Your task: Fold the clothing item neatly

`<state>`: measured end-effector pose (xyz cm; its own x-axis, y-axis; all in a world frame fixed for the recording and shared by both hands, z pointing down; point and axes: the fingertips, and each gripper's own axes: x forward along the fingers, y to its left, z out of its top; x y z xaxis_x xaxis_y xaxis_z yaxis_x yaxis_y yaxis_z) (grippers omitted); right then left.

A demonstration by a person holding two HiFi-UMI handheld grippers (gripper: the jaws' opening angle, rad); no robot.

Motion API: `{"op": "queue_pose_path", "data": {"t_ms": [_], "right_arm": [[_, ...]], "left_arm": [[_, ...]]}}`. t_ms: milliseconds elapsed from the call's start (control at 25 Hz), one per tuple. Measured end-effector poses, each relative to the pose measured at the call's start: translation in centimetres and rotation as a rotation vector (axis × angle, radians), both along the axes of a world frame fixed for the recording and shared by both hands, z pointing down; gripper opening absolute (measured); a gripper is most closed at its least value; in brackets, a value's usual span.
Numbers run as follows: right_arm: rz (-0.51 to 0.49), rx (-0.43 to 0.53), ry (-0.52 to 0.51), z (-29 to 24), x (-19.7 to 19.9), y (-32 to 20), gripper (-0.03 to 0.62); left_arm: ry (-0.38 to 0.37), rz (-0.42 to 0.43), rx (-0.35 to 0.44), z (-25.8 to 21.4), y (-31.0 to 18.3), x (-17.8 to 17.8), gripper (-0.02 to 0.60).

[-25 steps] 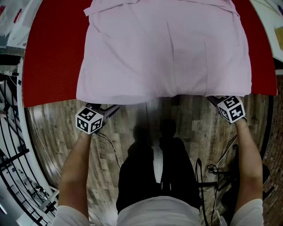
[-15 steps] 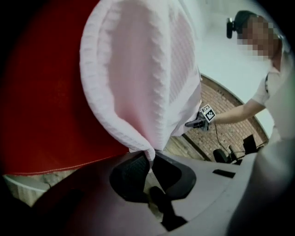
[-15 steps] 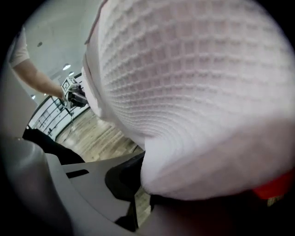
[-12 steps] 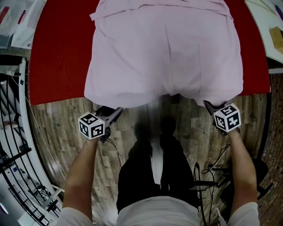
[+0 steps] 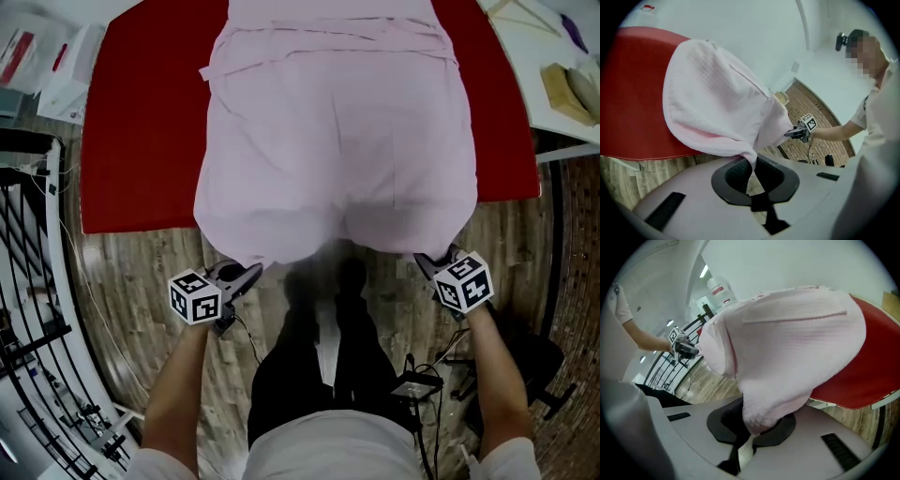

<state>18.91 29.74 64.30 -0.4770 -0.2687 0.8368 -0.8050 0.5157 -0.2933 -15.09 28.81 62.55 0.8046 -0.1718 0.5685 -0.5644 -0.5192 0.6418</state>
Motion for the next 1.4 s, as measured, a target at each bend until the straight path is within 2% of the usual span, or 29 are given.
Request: {"op": "queue_pose_path", "data": {"t_ms": [320, 640, 920, 1120, 1400], "right_arm": [[0.049, -0.082, -0.076, -5.6, 0.2, 1.1, 0.031], [0.021, -0.038, -0.129, -12.5, 0.2, -0.8, 0.031], [-0.02, -0.048, -0.197, -17.3, -0.4, -1.9, 0.031], [-0.004, -0.043, -0.23, -20.2, 0.8, -3.2, 0.031], [0.006, 0.016, -0.268, -23.2, 2.0, -5.5, 0.031]], "left_arm": [[0.055, 0.014, -0.032, -5.6, 1.8, 1.6, 0.018], [0.17, 0.028, -0.039, -11.9, 2.4, 2.8, 0.018], [0.246, 0.015, 0.023, -17.0, 1.2, 2.9, 0.018], [0.239, 0.009, 0.093, -19.7, -0.2, 2.7, 0.018], [0.23, 0.018, 0.189, -22.9, -1.8, 3.1, 0.018]]}}
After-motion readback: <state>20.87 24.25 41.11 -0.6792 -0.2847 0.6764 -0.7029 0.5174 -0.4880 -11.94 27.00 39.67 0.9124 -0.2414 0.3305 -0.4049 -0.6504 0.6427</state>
